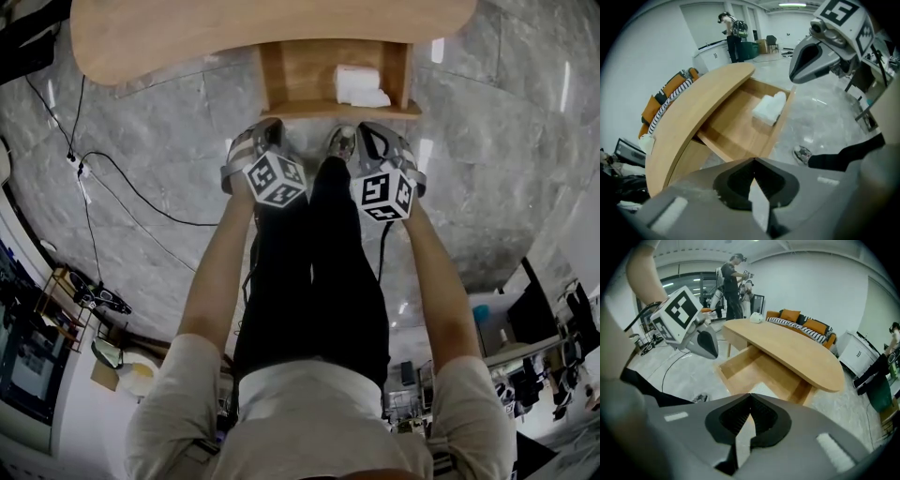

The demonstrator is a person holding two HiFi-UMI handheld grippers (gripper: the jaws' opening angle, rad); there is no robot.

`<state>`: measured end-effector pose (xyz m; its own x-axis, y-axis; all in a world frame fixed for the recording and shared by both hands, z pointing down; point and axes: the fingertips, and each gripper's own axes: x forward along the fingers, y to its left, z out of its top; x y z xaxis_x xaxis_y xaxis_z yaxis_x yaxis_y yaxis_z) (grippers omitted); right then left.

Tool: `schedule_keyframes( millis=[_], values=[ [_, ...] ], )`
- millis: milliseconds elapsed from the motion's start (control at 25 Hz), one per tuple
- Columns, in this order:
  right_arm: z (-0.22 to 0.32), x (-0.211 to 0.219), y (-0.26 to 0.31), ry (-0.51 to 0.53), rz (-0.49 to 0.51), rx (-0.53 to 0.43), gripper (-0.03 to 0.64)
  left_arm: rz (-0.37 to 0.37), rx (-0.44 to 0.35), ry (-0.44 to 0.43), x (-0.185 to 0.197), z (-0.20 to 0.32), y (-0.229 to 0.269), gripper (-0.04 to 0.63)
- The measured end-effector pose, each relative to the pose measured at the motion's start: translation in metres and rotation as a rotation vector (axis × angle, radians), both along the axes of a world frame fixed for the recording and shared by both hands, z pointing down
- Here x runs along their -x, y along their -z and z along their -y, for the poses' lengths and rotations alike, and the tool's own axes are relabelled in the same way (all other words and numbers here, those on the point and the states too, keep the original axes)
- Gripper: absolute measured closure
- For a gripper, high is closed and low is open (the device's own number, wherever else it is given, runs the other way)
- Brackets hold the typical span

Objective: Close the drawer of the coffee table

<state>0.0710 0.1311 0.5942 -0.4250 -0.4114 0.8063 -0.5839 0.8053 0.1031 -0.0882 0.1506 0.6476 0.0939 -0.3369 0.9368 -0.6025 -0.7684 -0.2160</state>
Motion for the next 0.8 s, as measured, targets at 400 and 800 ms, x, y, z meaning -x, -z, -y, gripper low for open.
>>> schedule_keyframes(
  millis=[400, 800],
  values=[
    [0.004, -0.039, -0.036, 0.041, -0.094, 0.062, 0.500, 0.148, 0.134, -0.134, 0.039, -0.016, -0.040, 0.467],
    [0.014, -0.119, -0.082, 0.209, -0.445, 0.043, 0.431, 0.269, 0.120, -0.240, 0.047, -0.013, -0.070, 0.457]
  ],
)
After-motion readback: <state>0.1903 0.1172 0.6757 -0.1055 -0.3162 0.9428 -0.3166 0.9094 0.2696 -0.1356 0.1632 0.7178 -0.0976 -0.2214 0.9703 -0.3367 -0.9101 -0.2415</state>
